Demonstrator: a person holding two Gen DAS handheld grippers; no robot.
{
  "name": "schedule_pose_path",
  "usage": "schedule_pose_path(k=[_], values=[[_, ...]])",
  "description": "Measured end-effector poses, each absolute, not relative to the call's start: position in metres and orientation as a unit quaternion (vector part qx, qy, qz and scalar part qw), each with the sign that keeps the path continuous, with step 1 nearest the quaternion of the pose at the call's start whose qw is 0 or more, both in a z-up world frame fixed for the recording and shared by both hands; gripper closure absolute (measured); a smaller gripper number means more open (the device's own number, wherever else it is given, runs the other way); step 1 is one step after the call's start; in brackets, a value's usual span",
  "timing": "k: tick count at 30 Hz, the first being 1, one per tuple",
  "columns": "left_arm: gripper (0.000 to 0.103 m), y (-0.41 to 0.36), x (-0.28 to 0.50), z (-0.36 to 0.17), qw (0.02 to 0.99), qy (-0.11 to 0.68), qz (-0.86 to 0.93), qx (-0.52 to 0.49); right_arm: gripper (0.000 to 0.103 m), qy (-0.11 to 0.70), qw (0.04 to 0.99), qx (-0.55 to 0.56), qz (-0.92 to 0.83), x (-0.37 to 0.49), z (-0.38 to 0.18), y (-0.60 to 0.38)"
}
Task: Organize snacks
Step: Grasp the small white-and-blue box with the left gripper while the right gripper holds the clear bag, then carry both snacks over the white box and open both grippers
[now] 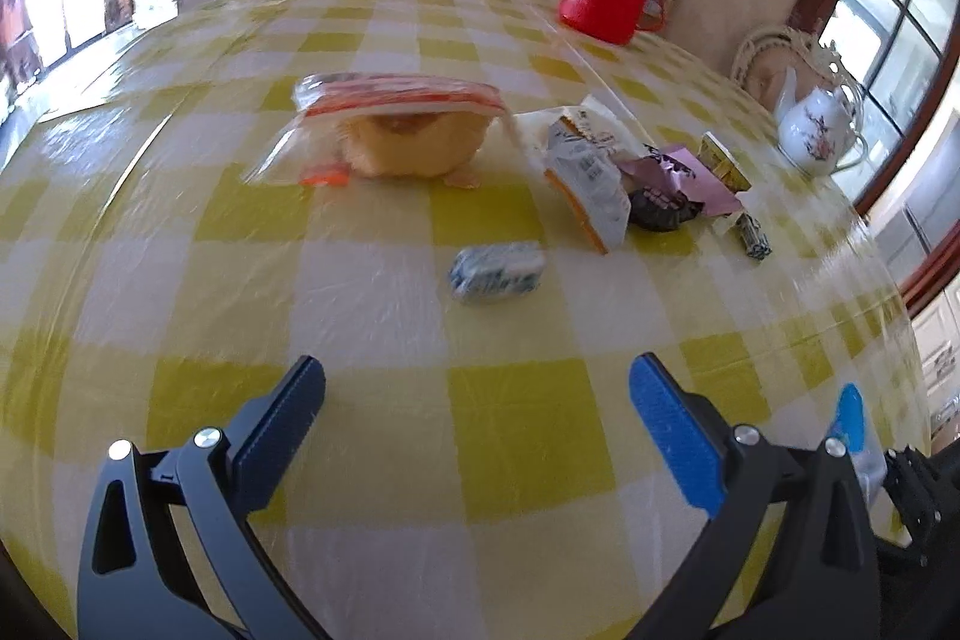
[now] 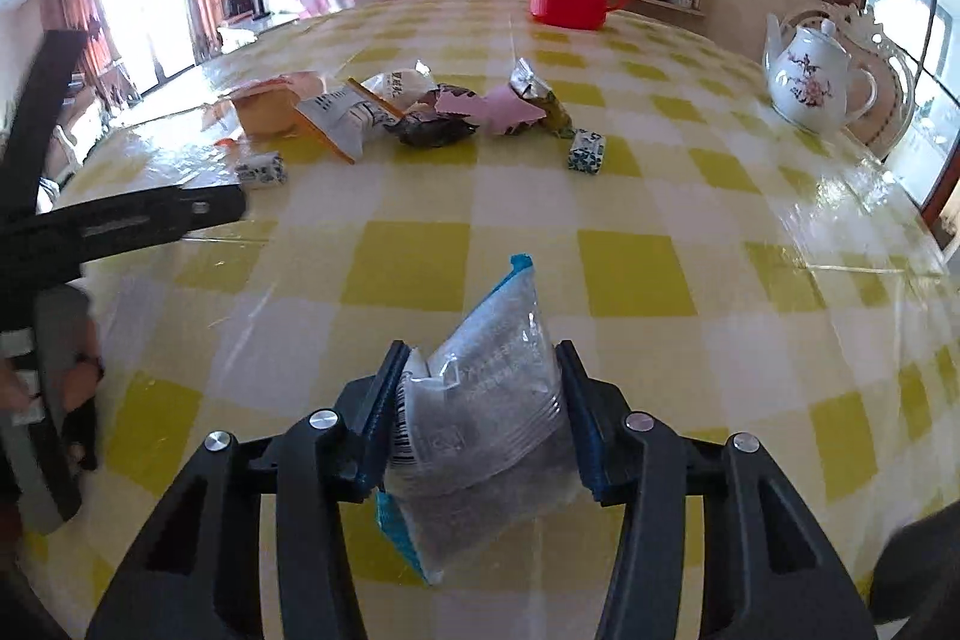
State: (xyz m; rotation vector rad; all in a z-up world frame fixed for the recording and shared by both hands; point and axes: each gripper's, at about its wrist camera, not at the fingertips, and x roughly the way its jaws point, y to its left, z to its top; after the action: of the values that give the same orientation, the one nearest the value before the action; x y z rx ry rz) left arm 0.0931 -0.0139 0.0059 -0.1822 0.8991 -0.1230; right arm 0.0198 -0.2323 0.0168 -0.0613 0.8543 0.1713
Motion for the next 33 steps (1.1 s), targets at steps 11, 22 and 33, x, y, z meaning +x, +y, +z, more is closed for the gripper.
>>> schedule_pose_path(k=[11,22,33], values=[[0.038,-0.031,0.144,0.004,0.896,0.444,-0.003,-0.030,0.054,0.417,0.904,-0.010,0.094,0.023,0.016,-0.237],[0.068,-0.039,0.107,0.015,0.889,0.452,-0.068,-0.023,0.055,0.407,0.908,0.020,0.098,0.023,0.018,-0.246],[0.068,-0.052,0.041,0.017,0.887,0.445,-0.120,0.015,0.056,0.396,0.911,0.048,0.106,0.015,0.023,-0.255]])
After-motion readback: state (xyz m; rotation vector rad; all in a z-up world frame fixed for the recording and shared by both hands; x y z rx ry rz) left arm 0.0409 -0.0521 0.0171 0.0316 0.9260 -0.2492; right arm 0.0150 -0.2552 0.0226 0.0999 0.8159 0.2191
